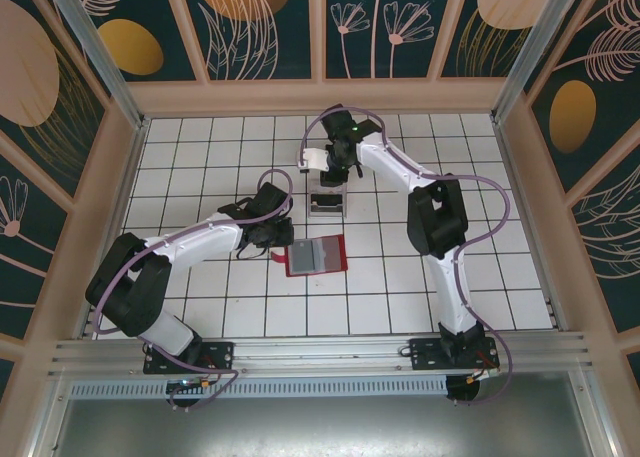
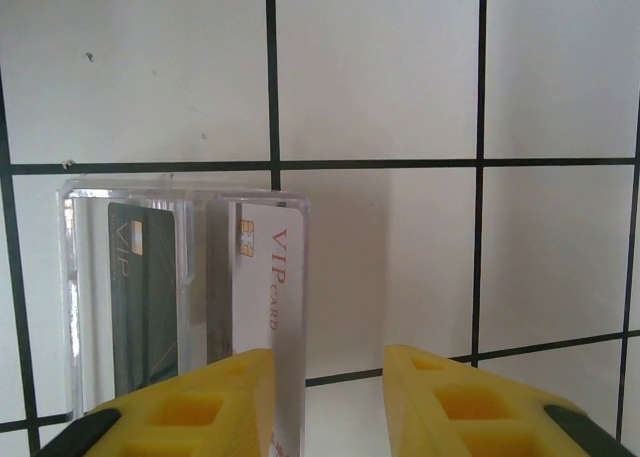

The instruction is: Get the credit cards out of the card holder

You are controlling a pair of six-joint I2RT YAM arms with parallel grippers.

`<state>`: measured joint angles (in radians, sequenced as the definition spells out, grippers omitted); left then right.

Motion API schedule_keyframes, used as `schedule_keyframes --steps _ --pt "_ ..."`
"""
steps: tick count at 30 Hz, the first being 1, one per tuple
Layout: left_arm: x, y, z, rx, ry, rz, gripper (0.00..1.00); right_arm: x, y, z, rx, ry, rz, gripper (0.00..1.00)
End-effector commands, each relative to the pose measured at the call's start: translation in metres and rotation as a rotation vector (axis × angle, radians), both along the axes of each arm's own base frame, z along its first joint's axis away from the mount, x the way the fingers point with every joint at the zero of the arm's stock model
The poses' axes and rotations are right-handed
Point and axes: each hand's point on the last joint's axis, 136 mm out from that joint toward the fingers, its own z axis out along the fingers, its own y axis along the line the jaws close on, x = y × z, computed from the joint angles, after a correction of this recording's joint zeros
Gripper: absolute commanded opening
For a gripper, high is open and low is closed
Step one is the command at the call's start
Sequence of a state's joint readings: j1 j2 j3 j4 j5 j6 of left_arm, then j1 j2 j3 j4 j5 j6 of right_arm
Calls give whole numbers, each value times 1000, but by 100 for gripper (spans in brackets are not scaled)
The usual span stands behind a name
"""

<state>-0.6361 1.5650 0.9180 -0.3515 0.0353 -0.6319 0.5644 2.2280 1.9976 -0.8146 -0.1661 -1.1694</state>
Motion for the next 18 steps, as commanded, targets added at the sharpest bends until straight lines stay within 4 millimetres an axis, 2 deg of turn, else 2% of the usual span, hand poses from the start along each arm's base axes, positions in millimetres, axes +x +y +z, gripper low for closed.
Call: schedule_keyframes --steps 1,5,10,18 --pt "1 2 5 12 -4 4 18 7 -3 3 2 -29 -20 34" --pt "1 3 5 16 -4 6 18 4 -5 -8 -14 -1 -18 34" --pt "0 3 4 15 -2 8 18 0 -4 -9 -9 20 -9 35" --pt "-1 4 5 15 -3 10 18 -6 -5 -22 -21 66 -12 35"
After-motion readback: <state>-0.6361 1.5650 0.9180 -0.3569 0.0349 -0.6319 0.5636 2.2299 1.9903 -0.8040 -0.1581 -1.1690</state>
